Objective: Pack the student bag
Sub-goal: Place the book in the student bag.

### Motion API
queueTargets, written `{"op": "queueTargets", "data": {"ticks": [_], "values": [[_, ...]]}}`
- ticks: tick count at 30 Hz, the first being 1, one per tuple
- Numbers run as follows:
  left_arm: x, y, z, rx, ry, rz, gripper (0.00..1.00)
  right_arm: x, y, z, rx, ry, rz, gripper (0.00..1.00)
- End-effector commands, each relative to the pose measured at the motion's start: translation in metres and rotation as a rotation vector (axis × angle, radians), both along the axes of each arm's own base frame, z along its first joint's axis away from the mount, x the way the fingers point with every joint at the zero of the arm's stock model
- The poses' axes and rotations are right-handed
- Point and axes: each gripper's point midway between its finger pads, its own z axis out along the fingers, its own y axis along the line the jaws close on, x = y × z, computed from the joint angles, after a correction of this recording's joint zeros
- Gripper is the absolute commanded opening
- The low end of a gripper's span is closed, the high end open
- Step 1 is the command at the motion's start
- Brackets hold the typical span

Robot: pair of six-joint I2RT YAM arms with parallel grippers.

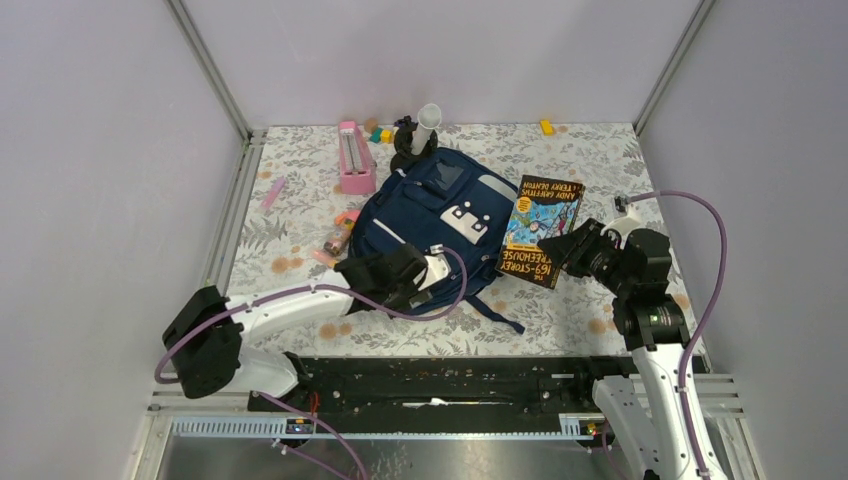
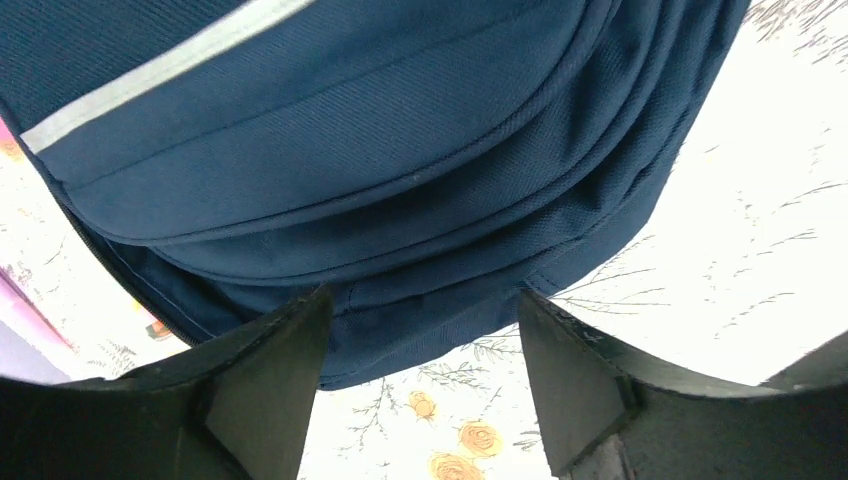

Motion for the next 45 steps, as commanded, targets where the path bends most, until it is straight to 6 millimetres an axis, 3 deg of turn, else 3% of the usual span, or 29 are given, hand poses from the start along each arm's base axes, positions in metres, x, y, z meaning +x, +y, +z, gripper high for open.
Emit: {"op": "queueTargets", "data": {"ticks": [1, 15, 17, 20, 23, 28, 33, 42, 45], "values": [[0.0, -0.035, 0.038, -0.225, -0.025, -0.059, 0.75, -0.001, 0.006, 0.017, 0.03, -0.069, 0.034, 0.0], [0.003, -0.03, 0.009, -0.105, 0.033, -0.015, 0.81, -0.004, 0.008, 0.015, 0.043, -0.064, 0.043, 0.0], [0.007, -0.03, 0.01, -0.098, 0.02, 0.002, 0.76, -0.004, 0.008, 0.014, 0.045, -0.06, 0.043, 0.0], [0.014, -0.03, 0.011, -0.082, -0.002, 0.037, 0.49, -0.005, 0.009, 0.013, 0.046, -0.06, 0.047, 0.0], [0.018, -0.033, 0.016, -0.099, -0.014, 0.057, 0.43, -0.006, 0.009, 0.011, 0.048, -0.057, 0.047, 0.0], [0.027, -0.036, 0.035, -0.159, -0.086, 0.078, 0.27, -0.009, 0.01, 0.005, 0.057, -0.044, 0.056, 0.0], [0.029, -0.047, 0.061, -0.249, -0.116, 0.073, 0.0, -0.017, 0.011, -0.002, 0.053, -0.02, 0.065, 0.0], [0.034, -0.075, 0.14, -0.494, -0.204, 0.038, 0.0, -0.044, -0.006, 0.004, -0.103, -0.011, 0.046, 0.0], [0.034, -0.088, 0.163, -0.566, -0.21, 0.011, 0.0, -0.06, 0.001, 0.007, -0.11, 0.006, 0.116, 0.0]]}}
